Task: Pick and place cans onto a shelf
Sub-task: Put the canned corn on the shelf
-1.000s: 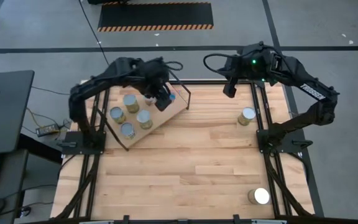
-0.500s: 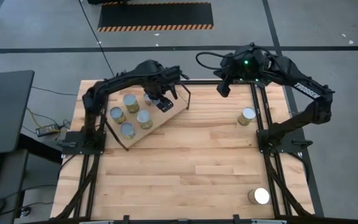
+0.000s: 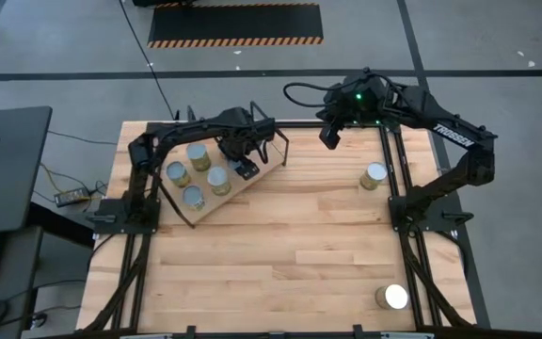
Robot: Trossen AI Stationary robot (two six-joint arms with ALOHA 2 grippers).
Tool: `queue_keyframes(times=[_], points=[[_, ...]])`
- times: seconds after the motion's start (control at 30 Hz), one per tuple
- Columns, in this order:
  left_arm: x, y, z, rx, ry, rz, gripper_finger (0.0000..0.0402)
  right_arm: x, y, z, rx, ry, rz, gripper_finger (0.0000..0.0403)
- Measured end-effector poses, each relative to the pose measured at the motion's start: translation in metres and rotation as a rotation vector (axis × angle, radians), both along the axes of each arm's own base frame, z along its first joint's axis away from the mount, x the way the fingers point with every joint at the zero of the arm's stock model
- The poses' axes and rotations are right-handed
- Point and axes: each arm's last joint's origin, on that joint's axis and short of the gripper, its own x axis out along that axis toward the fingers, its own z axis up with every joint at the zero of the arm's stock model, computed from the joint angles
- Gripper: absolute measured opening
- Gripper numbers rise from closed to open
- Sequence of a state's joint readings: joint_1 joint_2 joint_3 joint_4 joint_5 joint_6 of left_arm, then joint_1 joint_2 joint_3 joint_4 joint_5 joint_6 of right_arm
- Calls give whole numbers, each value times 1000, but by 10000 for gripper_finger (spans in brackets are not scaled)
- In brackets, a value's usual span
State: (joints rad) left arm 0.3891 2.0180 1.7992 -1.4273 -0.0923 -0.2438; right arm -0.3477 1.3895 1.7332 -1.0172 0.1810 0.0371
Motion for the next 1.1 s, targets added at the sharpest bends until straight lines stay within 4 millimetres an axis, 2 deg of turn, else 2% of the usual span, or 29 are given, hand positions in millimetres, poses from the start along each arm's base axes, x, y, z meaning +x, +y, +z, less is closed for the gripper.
queue_keyframes(times=[0.1, 0.33, 0.57, 0.77, 1.1], points=[[0, 1, -6, 3, -5, 8, 291, 0, 0, 0, 11, -6, -10, 12], [8, 4, -7, 30, -96, 11, 291, 0, 0, 0, 11, -6, -9, 12], [8, 4, -7, 21, -99, 41, 291, 0, 0, 0, 11, -5, -9, 12], [8, 5, -26, -3, -63, 52, 291, 0, 0, 0, 11, -2, -8, 13], [9, 4, -26, 7, -65, 60, 291, -1, 0, -1, 15, 3, -5, 13]])
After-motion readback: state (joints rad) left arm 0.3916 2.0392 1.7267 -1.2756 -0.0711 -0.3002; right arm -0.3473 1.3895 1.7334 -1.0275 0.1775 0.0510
